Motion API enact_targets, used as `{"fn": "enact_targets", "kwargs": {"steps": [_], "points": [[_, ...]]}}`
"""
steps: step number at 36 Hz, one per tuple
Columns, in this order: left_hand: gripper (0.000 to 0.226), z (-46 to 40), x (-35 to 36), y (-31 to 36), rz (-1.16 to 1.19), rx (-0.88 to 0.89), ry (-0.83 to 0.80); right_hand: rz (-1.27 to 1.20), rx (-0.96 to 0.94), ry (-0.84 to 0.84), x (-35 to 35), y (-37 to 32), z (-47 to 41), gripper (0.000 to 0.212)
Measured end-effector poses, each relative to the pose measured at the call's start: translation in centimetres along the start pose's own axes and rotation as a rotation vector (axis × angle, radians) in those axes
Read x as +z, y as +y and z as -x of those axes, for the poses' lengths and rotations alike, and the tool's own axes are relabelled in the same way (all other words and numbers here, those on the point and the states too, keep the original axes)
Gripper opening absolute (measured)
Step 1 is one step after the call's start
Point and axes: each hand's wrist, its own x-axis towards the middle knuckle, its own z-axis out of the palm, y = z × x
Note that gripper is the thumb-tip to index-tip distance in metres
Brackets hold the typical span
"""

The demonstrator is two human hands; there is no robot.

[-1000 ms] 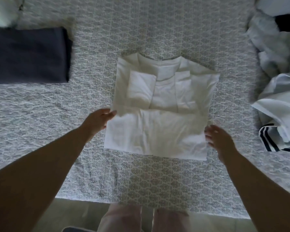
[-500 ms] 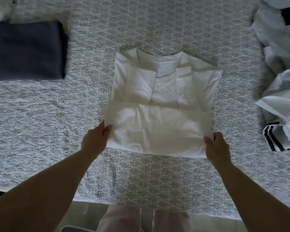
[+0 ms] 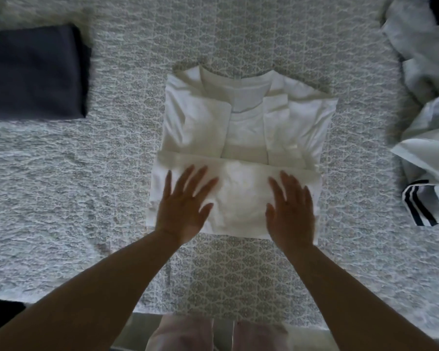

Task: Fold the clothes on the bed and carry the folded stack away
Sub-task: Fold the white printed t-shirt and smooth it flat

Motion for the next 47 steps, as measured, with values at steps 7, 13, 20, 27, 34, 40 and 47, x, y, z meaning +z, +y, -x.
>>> {"fn": "enact_targets", "kwargs": {"steps": [7, 13, 20, 27, 34, 40, 47], "points": [[0.065, -2.0, 3.6, -1.2, -0.054, -0.278, -0.317, 0.092, -0.297, -0.210, 2.3, 0.2, 0.6, 0.063], [0.073, -2.3, 3.7, -3.4, 0.038, -0.382, -0.333, 0.093, -0.006, -0.356, 1.8, 6.2, 0.1, 0.073], [0.088, -2.0, 1.4, -5.3, 0.032, -0.532, -0.315, 0.111, -0.084, -0.201, -0.6, 6.6, 0.3, 0.074], [0.091, 3.0, 1.8, -2.3, -0.143, 0.178, -0.259, 0.100, -0.342, -0.234, 1.6, 3.4, 3.7, 0.083], [0.095, 3.2, 2.1, -1.8, -0.054, -0.019, -0.231, 0.027, -0.191, -0.156, 1.8, 2.9, 3.5, 0.068], [0.067, 2.1, -0.4, -4.3, 0.017, -0.009, -0.148, -0.054, -0.237, -0.097, -0.4, 4.9, 1.4, 0.055], [0.047, 0.8, -5.0, -6.2, -0.020, -0.128, -0.396, -0.053, 0.001, -0.405, -4.3, 4.9, -0.3, 0.048]]}}
